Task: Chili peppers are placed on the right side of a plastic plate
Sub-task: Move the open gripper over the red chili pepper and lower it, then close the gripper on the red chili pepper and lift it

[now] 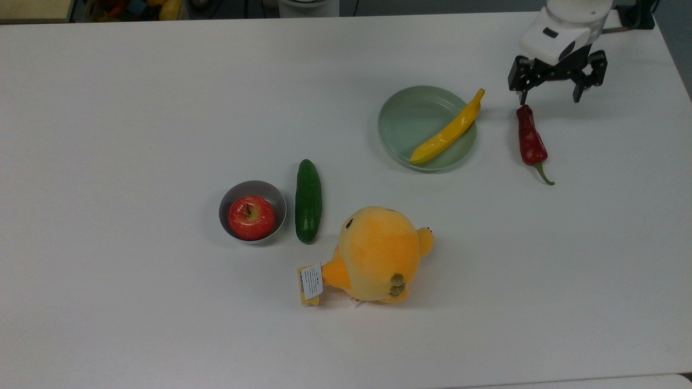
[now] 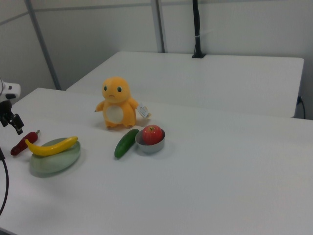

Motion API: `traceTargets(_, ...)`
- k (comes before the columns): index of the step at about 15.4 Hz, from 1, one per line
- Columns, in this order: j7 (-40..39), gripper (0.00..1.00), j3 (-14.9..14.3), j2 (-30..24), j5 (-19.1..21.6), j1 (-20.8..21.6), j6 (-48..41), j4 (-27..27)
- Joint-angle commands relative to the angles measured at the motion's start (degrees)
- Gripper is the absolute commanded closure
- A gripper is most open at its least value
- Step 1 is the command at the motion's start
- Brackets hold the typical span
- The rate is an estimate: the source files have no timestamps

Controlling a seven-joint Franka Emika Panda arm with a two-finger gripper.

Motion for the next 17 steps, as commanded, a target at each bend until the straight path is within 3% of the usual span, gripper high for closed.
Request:
traceTargets(1, 2.4, 0.00, -1.5, 3.3, -2.6, 1.6, 2.1, 1.3)
traceTargets(3, 2.4, 0.00, -1.5, 5.7, -4.0, 1.6, 2.1, 2.5)
traceTargets(14, 2.1, 0.00, -1.6, 8.1, -6.6, 1.5, 3.4, 2.6)
traceTargets(15, 2.1, 0.04, -1.6, 8.2, -6.7, 1.5, 3.9, 2.6)
traceTargets(16, 2.2, 0.28, -1.6, 8.7, -7.1, 1.6, 4.3, 2.6)
traceTargets(17, 2.4, 0.62, -1.6, 8.9, -7.6, 1.6, 4.8, 2.6)
